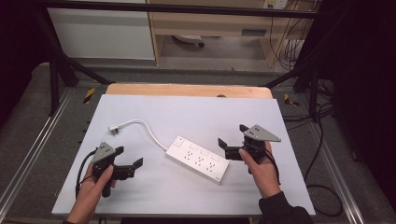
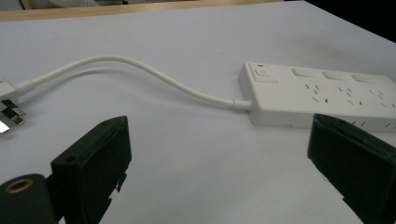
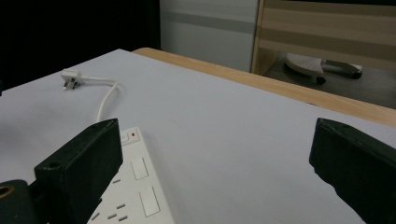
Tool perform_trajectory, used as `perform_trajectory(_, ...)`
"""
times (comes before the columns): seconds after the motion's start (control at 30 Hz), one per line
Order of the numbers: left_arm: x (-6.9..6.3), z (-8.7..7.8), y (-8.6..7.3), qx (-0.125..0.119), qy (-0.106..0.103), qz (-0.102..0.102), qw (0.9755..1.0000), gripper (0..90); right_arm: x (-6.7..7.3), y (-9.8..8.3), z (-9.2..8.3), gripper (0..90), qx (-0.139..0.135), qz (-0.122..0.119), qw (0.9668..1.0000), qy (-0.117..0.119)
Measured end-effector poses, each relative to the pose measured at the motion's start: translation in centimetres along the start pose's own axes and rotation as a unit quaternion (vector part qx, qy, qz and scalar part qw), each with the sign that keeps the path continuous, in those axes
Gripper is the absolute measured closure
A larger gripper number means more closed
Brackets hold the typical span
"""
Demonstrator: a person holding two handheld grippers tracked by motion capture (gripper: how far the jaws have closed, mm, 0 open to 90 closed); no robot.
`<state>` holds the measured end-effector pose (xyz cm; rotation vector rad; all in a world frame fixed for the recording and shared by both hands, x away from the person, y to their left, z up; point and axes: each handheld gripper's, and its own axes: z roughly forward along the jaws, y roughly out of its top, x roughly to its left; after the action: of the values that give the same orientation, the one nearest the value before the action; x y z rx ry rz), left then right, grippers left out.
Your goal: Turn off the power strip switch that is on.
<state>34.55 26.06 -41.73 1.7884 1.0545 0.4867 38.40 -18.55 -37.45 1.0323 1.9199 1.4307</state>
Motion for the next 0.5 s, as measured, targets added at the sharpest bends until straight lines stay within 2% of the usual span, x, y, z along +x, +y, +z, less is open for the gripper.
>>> perform_trajectory(0.1, 0.0, -0.1, 0.0, -0.001, 0.000, 0.001, 1.0000, 6.2, -0.1, 0.5, -0.7, 3.3, -0.008, 0.000, 0.9998, -0.018)
perform_trajectory(0.5, 0.2, -0.3, 0.1, -0.005, 0.000, 0.002, 1.0000, 6.2, -1.4, 1.6, -3.1, 4.0, -0.033, 0.001, 0.9990, -0.030)
